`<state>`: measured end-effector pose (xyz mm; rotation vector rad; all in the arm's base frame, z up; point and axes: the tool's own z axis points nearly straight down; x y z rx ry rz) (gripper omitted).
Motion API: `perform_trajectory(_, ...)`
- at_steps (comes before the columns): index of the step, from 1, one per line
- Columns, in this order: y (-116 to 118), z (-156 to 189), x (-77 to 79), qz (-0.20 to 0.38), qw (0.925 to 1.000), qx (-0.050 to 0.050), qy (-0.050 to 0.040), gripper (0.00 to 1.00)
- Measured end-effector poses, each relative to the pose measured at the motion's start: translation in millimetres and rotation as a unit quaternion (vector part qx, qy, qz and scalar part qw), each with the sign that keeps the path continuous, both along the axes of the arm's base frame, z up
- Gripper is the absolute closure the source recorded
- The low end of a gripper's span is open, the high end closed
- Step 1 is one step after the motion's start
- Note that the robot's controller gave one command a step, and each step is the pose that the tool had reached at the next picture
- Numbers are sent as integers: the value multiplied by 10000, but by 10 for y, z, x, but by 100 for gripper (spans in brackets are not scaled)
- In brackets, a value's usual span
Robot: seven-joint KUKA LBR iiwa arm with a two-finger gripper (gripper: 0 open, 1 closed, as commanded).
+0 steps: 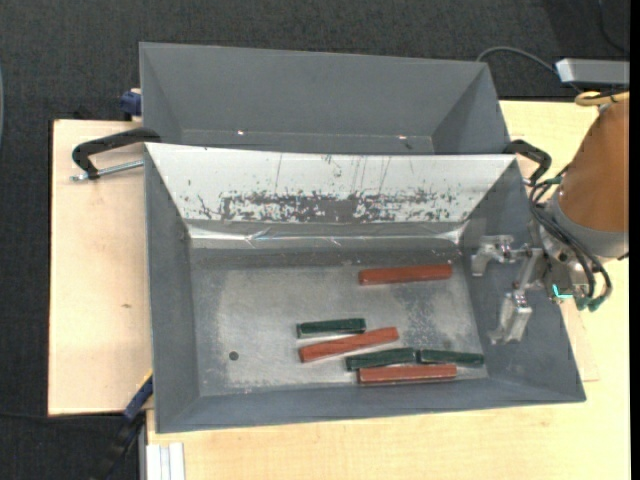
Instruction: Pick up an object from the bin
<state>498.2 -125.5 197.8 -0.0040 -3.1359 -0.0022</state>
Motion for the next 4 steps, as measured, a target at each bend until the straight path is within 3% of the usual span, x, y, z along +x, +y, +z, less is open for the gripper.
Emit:
perform_trajectory(1,6,44,19,13,10000,-9,-43,100)
perform_trajectory(2,7,44,19,15,10000,-10,-43,100)
perform_trajectory(3,0,-468,-51,265,9996,-6,-36,100)
perform_trajectory(4,-1,-468,-51,266,9996,-7,-36,100)
